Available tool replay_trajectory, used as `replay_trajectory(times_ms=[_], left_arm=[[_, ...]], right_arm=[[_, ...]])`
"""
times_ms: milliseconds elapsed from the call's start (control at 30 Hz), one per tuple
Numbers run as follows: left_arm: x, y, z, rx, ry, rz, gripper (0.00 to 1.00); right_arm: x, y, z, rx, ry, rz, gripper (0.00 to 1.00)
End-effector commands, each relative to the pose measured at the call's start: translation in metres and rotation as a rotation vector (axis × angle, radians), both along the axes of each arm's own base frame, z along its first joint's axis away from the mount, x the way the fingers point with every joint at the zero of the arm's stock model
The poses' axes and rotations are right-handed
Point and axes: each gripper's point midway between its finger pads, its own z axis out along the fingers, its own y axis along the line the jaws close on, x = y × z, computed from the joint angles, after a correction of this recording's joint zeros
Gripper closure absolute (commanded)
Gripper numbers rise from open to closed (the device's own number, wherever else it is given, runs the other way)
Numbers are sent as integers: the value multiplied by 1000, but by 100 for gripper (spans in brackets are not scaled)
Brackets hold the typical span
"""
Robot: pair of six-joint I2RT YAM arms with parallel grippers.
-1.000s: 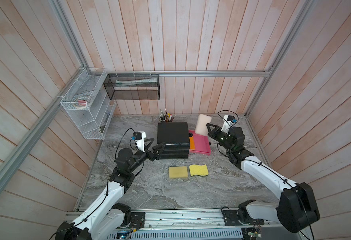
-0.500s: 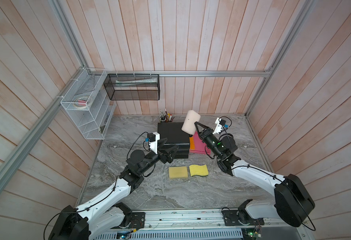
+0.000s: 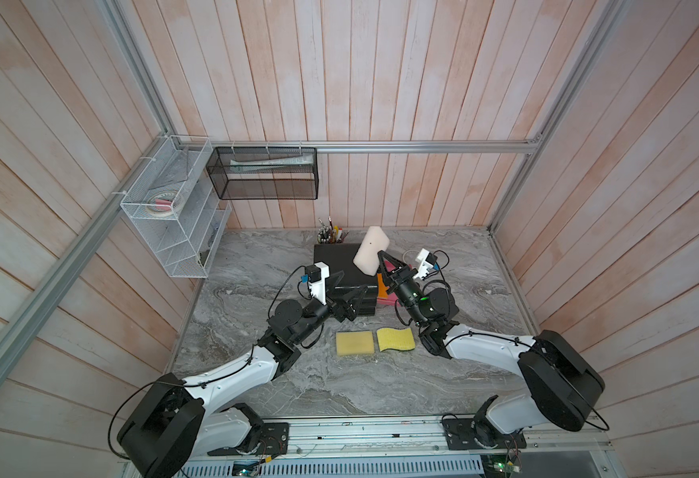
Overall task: Take the sponge out of the drawer
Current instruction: Pick up the sponge from the drawer.
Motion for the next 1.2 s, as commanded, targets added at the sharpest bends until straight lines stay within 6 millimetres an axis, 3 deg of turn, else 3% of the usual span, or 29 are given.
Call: replay_trajectory(times_ms=[0,533,633,800,1167], left_arm=[[3,1,24,-48,-62,26,1],[28,-8,22,-54,-29,76,4],[30,-10,23,-59,-31,74,12],[31,-12,25,-68,-34,61,37],[26,-8,28,-87,-50,63,43]], right_arm=[[-4,5,6,83,0,43,100],[-18,21,-4,98,26,110,100],[-22,23,-5,94,27,127,100],[-28,26,-13,73,48,139,100],[-28,30,-21,78,61,156,100]])
